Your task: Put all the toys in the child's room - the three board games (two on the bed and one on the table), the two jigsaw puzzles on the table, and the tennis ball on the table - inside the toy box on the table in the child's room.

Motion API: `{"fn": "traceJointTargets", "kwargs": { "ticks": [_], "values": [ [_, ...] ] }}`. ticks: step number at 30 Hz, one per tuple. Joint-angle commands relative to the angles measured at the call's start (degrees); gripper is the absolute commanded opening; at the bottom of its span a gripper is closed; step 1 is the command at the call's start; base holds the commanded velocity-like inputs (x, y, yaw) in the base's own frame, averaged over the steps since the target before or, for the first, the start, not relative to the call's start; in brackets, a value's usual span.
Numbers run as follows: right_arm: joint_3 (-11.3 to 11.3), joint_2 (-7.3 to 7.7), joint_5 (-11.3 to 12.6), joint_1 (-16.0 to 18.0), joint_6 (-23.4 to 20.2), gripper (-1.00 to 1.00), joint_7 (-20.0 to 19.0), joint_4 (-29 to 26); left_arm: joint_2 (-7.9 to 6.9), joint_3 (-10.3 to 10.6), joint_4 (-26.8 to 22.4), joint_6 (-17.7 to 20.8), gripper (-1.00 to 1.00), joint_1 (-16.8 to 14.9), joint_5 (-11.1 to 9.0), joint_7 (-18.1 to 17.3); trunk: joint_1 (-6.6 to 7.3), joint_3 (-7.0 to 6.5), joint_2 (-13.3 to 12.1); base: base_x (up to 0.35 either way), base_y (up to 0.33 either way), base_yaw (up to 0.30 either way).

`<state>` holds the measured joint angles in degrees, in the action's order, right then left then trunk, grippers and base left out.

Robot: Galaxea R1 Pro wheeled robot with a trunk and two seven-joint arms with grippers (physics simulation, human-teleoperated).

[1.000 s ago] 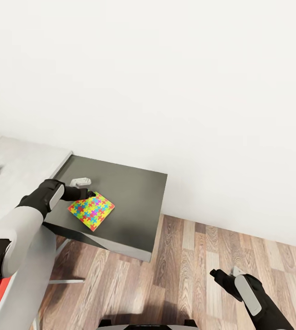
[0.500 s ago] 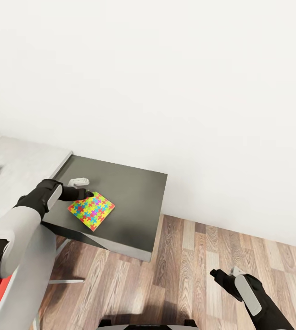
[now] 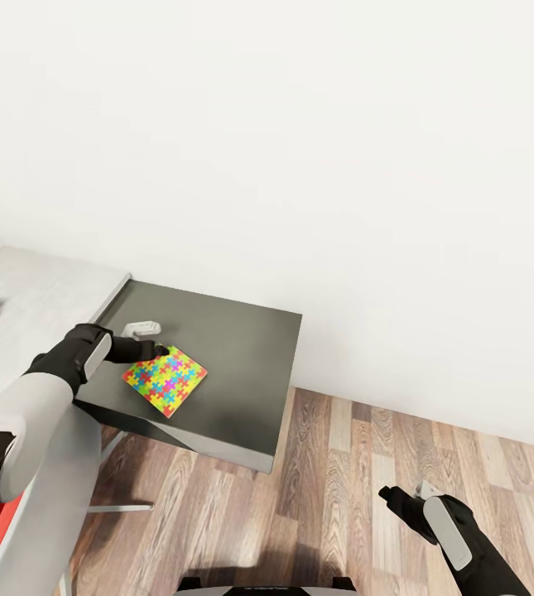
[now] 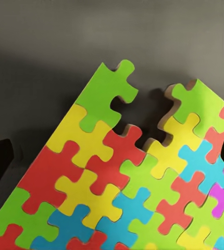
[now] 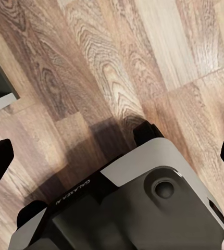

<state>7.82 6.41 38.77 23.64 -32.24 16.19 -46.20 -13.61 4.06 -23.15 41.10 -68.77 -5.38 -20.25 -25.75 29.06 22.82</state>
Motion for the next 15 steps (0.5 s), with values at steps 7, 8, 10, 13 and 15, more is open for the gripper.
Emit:
{"fn": "traceJointTargets", "kwargs": {
  "ticks": [7, 8, 10, 13, 15],
  "values": [
    [0.0, 0.00, 0.6, 0.0, -0.2, 1.00, 0.5, -0.1, -0.02, 0.5, -0.1, 0.3, 1.00, 0.0, -0.4, -2.8, -0.03, 0.09, 0.1, 0.000, 0.000, 0.000],
    [0.0, 0.00, 0.6, 0.0, -0.2, 1.00, 0.5, -0.1, -0.02, 0.6, -0.1, 0.3, 1.00, 0.0, -0.3, -3.0, -0.03, 0.09, 0.1, 0.000, 0.000, 0.000],
    [0.0, 0.00, 0.6, 0.0, -0.2, 1.00, 0.5, -0.1, -0.02, 0.6, -0.1, 0.3, 1.00, 0.0, -0.3, -3.1, -0.03, 0.09, 0.1, 0.000, 0.000, 0.000],
    [0.0, 0.00, 0.6, 0.1, -0.2, 1.00, 0.5, -0.1, -0.02, 0.6, -0.1, 0.3, 1.00, 0.0, -0.3, -3.2, -0.03, 0.09, 0.1, 0.000, 0.000, 0.000],
    [0.0, 0.00, 0.6, 0.0, -0.2, 1.00, 0.5, -0.1, -0.02, 0.6, 0.0, 0.3, 1.00, 0.0, -0.3, -3.2, -0.03, 0.09, 0.1, 0.000, 0.000, 0.000]
  ]
}}
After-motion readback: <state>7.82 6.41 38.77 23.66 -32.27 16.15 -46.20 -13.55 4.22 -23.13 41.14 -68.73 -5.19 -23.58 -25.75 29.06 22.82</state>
